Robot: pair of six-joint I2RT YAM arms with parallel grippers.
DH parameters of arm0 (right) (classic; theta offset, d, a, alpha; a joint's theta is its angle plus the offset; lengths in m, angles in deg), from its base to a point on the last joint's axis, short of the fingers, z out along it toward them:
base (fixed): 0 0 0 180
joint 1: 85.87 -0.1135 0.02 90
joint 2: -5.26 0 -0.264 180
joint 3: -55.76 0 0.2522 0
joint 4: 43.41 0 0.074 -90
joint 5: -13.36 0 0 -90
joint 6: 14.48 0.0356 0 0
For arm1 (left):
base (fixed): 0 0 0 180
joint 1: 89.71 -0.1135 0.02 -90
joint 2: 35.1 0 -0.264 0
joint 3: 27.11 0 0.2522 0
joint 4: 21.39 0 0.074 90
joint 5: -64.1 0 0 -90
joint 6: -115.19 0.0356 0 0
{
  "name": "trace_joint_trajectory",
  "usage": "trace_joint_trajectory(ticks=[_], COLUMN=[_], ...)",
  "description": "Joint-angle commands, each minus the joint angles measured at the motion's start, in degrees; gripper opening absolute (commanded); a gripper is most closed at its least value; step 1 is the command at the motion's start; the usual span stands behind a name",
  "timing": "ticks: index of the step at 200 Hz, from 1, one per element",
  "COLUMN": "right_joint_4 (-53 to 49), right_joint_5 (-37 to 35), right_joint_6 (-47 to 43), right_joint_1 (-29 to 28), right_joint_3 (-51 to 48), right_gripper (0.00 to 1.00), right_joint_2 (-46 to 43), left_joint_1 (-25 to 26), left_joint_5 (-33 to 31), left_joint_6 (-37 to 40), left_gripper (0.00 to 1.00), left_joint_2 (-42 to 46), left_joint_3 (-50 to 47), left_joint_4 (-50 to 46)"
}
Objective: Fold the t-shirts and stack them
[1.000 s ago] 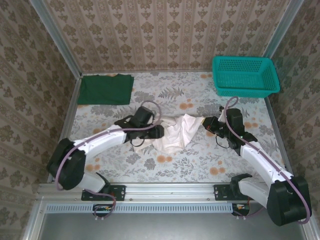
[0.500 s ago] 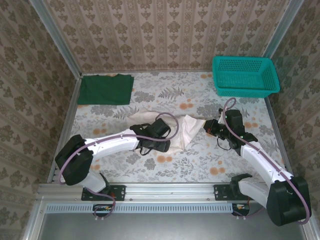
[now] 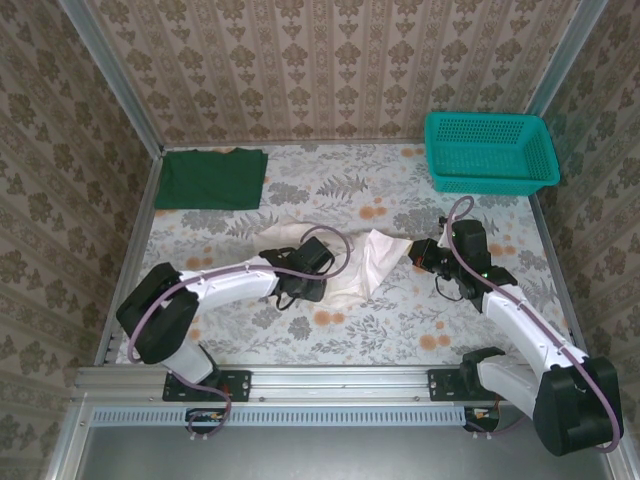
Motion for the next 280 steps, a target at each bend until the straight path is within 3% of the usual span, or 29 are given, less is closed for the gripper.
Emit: trace_joint_trajectory(ticks=[1, 19, 50, 105, 156, 191, 222, 241, 268, 275, 280], right_joint_4=[-1.5, -2.8, -5.8, -11.2, -14.4, -15.5, -16.1, -15.8, -15.4, -16.2, -17.6], right_joint_5=[-1.1, -1.7, -2.9, -5.7, -4.8, -6.2, -7.0, -8.2, -7.0, -6.4, -6.9], right_joint_6=[-1.0, -1.2, -1.6, -3.4, -6.5, -8.0, -8.7, -9.3, -10.1, -10.2, -10.3], right_joint_1=[0.4, 0.6, 0.7, 0.7, 0.7, 0.7, 0.7, 0.7, -0.8, -1.4, -2.0], right_joint_3=[-0.2, 0.3, 3.5, 17.9, 35.4, 44.7, 50.7, 53.7, 60.1, 62.5, 65.1], right_gripper=[0.00, 0.00, 0.00, 0.00, 0.00, 0.00, 0.00, 0.00, 0.00, 0.00, 0.00], right_joint_2=[-1.7, -2.7, -6.3, -12.3, -15.4, -15.0, -7.2, 2.1, 20.3, 26.6, 30.5], left_joint_1=[0.0, 0.1, 0.1, -0.1, 0.6, 0.8, -0.1, -6.5, -27.2, -32.2, -35.2], left_joint_5=[4.5, 5.5, 4.4, -3.1, 1.4, 6.2, -0.5, -6.2, 4.3, 6.7, 7.8], left_joint_6=[-0.3, 0.8, 3.9, 11.2, 15.2, 14.3, 14.5, 11.4, -1.2, -3.7, -5.2], left_gripper=[0.20, 0.00, 0.00, 0.00, 0.00, 0.00, 0.00, 0.00, 0.08, 0.17, 0.28], left_joint_2=[0.0, 2.4, 13.6, 32.8, 35.7, 36.6, 33.6, 30.6, 23.8, 20.9, 18.5], left_joint_3=[-0.2, 0.7, 3.2, 19.0, 35.0, 38.6, 40.1, 38.5, 31.1, 29.1, 27.9], left_joint_4=[5.4, 5.6, 3.9, -1.5, -3.0, 1.8, 2.1, 1.3, 2.3, 3.3, 3.7])
